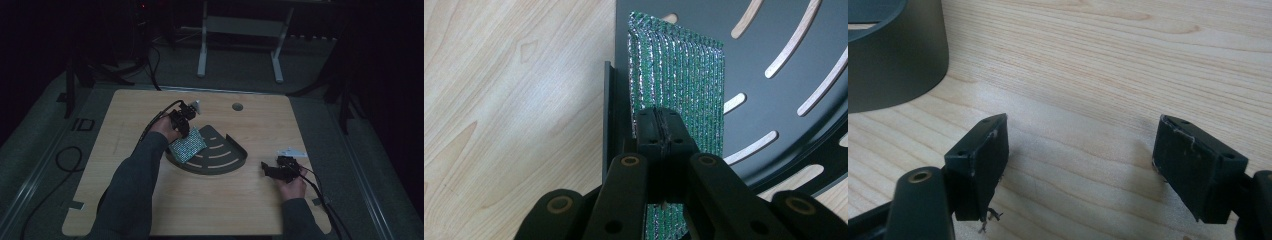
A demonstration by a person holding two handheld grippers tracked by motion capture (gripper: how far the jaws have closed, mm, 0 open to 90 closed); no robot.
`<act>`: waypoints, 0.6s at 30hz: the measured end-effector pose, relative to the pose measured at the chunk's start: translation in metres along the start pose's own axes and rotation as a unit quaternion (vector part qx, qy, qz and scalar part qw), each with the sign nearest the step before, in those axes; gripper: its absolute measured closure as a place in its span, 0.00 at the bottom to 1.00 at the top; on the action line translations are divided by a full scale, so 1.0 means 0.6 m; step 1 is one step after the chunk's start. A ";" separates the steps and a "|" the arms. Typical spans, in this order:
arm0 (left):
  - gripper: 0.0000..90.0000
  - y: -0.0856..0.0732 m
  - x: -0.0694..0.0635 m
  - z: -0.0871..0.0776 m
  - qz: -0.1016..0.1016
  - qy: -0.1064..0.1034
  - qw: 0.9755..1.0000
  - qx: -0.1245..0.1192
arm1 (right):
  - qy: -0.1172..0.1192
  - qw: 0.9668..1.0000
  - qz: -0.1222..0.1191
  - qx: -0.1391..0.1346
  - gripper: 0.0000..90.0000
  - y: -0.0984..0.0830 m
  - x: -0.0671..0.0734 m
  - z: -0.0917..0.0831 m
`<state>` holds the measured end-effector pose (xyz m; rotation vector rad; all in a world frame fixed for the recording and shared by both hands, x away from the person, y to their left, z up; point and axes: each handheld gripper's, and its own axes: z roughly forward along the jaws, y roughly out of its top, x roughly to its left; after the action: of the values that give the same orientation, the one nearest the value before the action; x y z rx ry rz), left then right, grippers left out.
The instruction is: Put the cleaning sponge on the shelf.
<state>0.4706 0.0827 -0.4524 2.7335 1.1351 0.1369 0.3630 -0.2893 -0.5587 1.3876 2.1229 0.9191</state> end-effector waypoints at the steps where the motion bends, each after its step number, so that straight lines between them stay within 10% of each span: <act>1: 0.99 -0.001 0.001 0.000 -0.002 -0.001 1.000 -0.002 | 0.000 1.000 0.000 0.000 0.24 0.000 0.000 0.000; 18: 1.00 -0.008 0.019 0.018 -0.012 0.015 1.000 0.022 | 0.000 1.000 0.000 0.000 0.24 0.000 0.000 0.000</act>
<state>0.4771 0.0929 -0.4640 2.7636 1.1938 0.1517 0.3631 -0.2894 -0.5587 1.3862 2.1237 0.9195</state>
